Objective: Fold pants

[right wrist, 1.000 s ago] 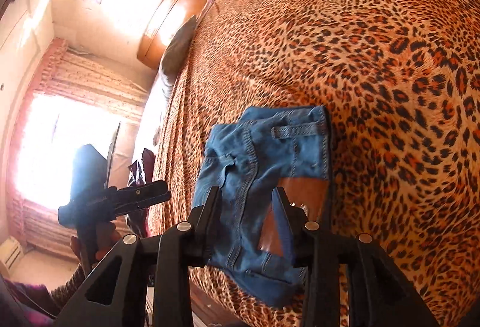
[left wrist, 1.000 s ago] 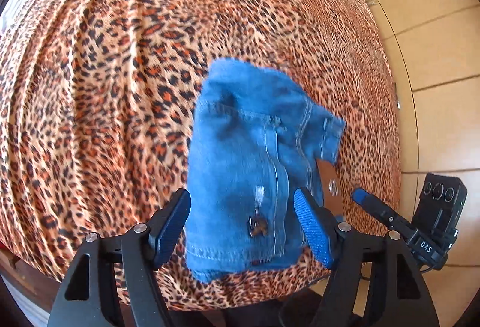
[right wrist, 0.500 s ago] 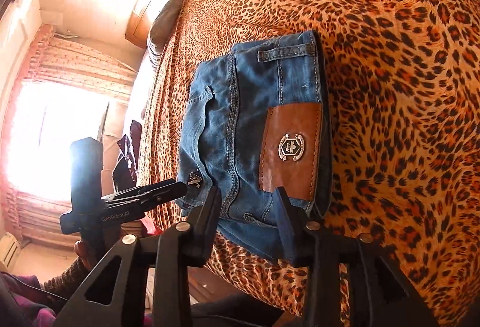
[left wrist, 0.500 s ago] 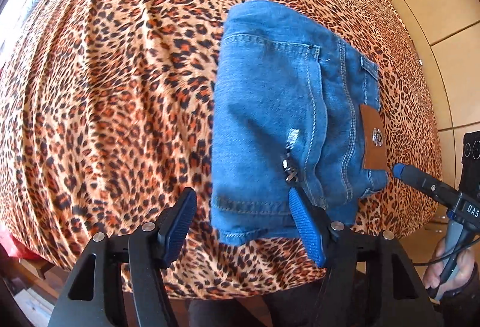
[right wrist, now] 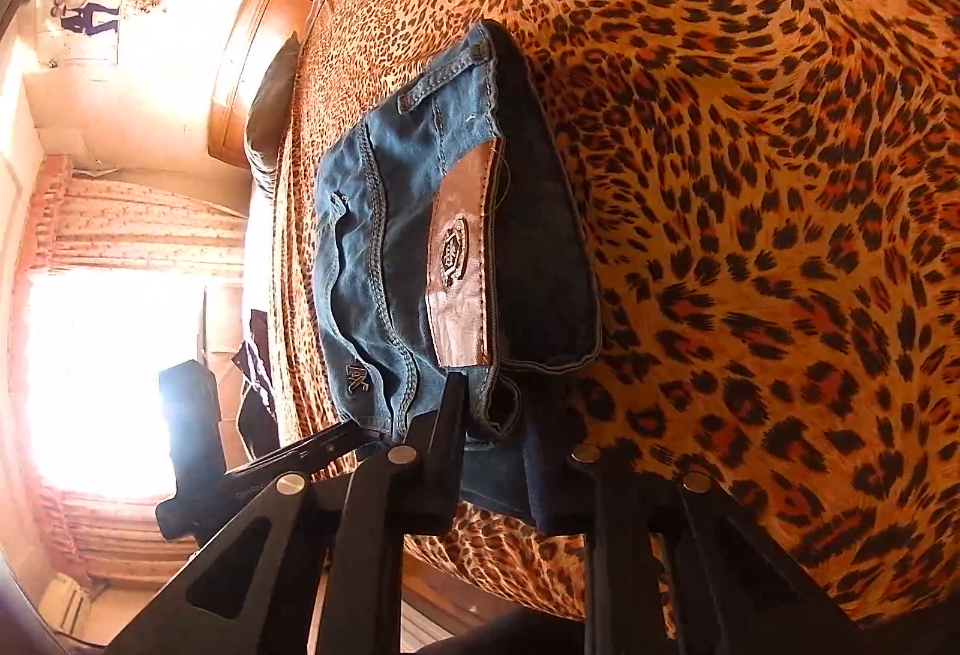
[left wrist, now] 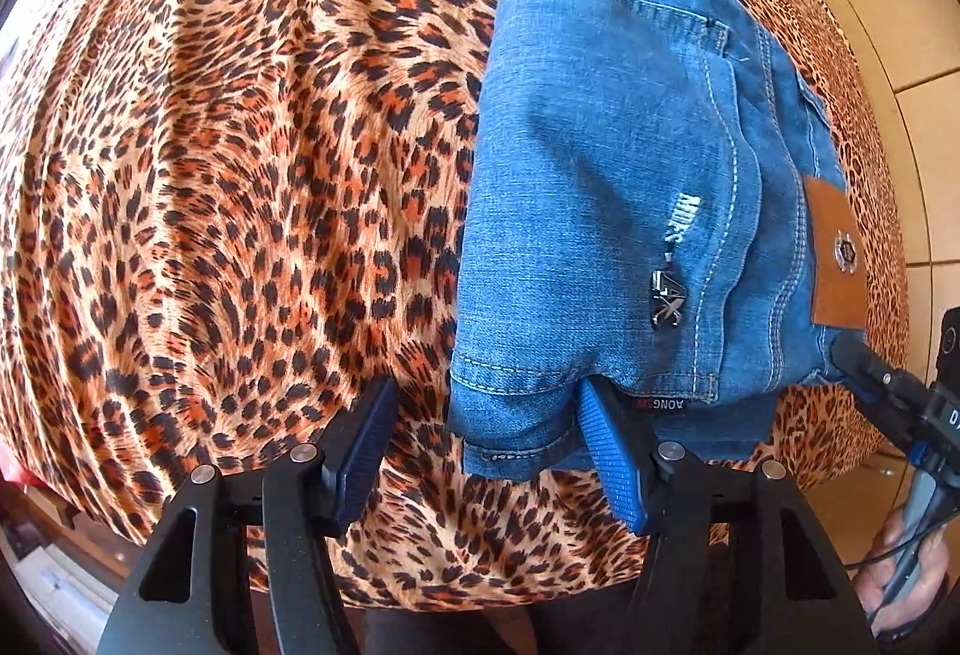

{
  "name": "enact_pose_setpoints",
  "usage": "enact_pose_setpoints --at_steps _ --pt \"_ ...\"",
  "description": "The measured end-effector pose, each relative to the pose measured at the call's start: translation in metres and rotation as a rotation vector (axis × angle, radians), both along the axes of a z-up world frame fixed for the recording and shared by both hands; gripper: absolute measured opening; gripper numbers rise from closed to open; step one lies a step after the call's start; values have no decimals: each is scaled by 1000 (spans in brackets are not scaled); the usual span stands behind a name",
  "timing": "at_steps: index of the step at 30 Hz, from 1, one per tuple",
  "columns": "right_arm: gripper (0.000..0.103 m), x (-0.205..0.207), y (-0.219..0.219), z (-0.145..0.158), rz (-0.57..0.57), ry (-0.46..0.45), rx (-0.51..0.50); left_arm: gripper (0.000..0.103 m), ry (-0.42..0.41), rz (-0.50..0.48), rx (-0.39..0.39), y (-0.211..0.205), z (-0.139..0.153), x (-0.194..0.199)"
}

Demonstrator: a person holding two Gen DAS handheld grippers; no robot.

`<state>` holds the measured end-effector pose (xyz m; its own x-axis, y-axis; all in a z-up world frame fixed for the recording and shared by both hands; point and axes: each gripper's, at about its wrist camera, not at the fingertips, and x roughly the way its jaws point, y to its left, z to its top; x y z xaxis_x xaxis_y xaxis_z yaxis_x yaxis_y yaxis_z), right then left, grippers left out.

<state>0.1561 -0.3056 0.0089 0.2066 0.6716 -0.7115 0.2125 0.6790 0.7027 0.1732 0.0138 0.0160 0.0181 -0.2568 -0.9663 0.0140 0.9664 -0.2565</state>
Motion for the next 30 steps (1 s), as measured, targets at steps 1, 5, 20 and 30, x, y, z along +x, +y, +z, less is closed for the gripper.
enact_pose_setpoints --at_steps 1,5,20,30 --pt "16 -1 -1 -5 7 16 -24 62 0 2 -6 -1 -2 0" --pt "19 -9 -9 -23 -10 71 -59 63 -17 -23 12 -3 -1 -2" --pt "32 15 -22 23 -24 26 -47 60 9 -61 -16 12 29 -1" --pt "47 93 -40 19 -104 -12 -81 75 -71 7 -59 36 76 84"
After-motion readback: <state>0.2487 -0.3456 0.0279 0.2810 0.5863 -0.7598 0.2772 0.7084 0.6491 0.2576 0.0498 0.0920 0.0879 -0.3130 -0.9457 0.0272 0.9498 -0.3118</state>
